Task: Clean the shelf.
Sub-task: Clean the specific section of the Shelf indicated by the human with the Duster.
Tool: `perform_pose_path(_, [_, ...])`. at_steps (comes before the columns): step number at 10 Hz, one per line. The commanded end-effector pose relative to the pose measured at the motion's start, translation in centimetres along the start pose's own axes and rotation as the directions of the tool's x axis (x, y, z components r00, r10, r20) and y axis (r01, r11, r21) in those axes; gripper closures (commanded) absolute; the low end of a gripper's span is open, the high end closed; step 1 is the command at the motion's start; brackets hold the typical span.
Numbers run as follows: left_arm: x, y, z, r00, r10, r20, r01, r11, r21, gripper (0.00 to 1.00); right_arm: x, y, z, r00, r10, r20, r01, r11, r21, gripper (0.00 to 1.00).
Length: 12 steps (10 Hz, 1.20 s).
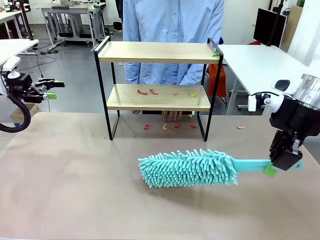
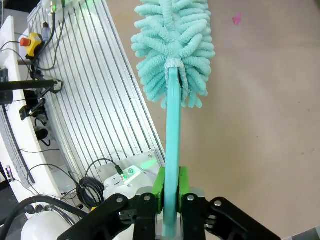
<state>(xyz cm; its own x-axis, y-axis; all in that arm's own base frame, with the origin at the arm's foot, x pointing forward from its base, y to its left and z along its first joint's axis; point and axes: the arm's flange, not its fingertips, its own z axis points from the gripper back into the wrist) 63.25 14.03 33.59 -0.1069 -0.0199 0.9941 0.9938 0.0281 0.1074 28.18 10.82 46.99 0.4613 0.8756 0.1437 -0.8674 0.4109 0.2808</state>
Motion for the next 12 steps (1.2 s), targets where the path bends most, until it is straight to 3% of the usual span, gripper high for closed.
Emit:
perform_pose_path(1, [0.14,-0.08,0.02,1.0,-0.004,-0.007,0.004,1.0,-0.005,0.0,0.0,0.04,-0.07,1.0,0.007,0.008,-0.007,1.0,0.007,0.87])
perform_pose_path(12, [0.14,-0.08,0.02,1.0,-0.004,-0.007,0.004,1.0,-0.005,0.0,0.0,0.04,-0.07,1.0,0.007,0.008,-0.007,1.0,0.007,0.87])
